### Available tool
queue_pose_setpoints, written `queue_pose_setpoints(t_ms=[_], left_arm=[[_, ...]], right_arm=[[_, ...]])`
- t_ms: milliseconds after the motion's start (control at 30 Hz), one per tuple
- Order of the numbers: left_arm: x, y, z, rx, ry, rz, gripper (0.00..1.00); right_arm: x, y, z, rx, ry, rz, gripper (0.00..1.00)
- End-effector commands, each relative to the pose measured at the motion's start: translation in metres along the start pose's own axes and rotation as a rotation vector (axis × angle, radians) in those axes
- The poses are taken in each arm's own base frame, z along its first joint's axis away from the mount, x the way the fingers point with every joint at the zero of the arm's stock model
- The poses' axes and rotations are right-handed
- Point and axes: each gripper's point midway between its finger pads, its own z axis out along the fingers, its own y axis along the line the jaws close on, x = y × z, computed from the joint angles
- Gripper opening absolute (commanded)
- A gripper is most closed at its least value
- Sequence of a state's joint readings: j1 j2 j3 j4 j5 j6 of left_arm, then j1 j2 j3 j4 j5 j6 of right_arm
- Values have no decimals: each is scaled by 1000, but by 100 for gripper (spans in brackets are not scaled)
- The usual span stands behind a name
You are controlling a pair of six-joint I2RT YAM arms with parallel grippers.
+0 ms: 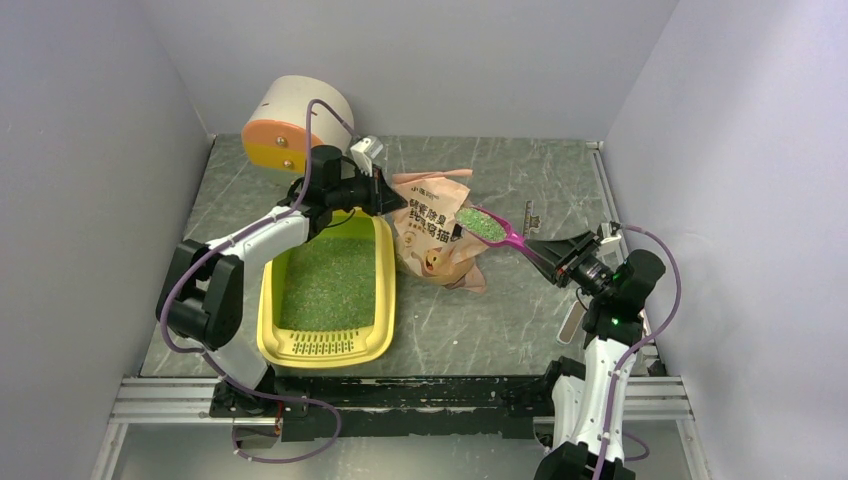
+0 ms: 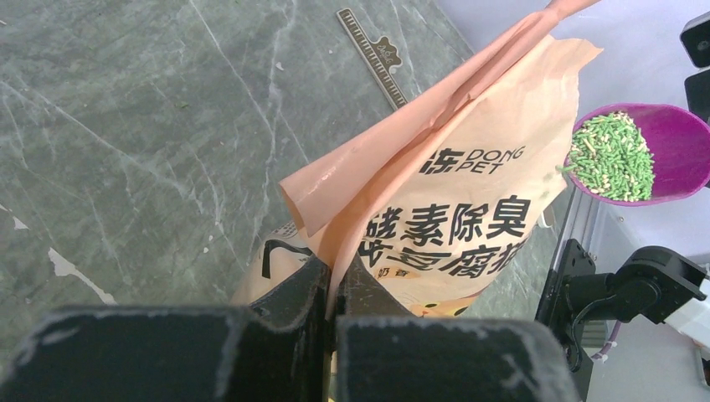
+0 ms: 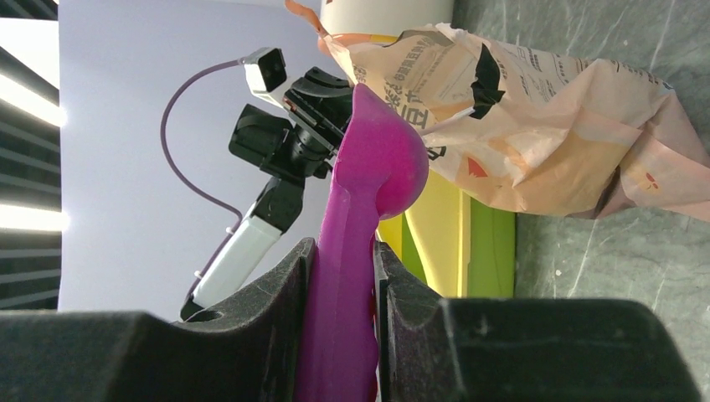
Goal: Fill the litter box with clean litter
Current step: 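Scoop the cat litter from the cat litter bag, then pour the cat litter into the litter box.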
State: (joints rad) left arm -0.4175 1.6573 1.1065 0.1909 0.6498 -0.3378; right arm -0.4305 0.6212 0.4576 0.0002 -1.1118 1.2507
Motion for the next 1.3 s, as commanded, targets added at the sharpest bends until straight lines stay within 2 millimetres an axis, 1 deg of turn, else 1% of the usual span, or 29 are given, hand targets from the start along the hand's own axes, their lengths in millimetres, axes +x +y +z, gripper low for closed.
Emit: queue_pose_setpoints(t_ms=[0,100,200,433,667,800,967,1267], left_arm=[[-17,8,-1,-32,-49,19,5],[-18,6,-3,-27,-49,21,5],[-16,8,-4,-37,-40,23,5],[-19,11,-4,-55,-44,20,5],[-25,16,3,-58,-50,-3,5],[-25,14,5,-47,-43,-1,5],[-27,14,2,-57,-41,14,5],[-32,4,-5,-39,-41,59,5]], right_arm=[[1,15,-2,-25,6,-68,0],[0,8,-1,-10,7,-45,0],[-1,13,0,-46,10,-46,0],[0,14,0,-53,24,-31,0],[4,15,0,-48,48,-23,0],[8,19,2,-58,74,-23,0],[17,23,4,-61,111,-26,0],[31,35,8,-77,177,-29,0]])
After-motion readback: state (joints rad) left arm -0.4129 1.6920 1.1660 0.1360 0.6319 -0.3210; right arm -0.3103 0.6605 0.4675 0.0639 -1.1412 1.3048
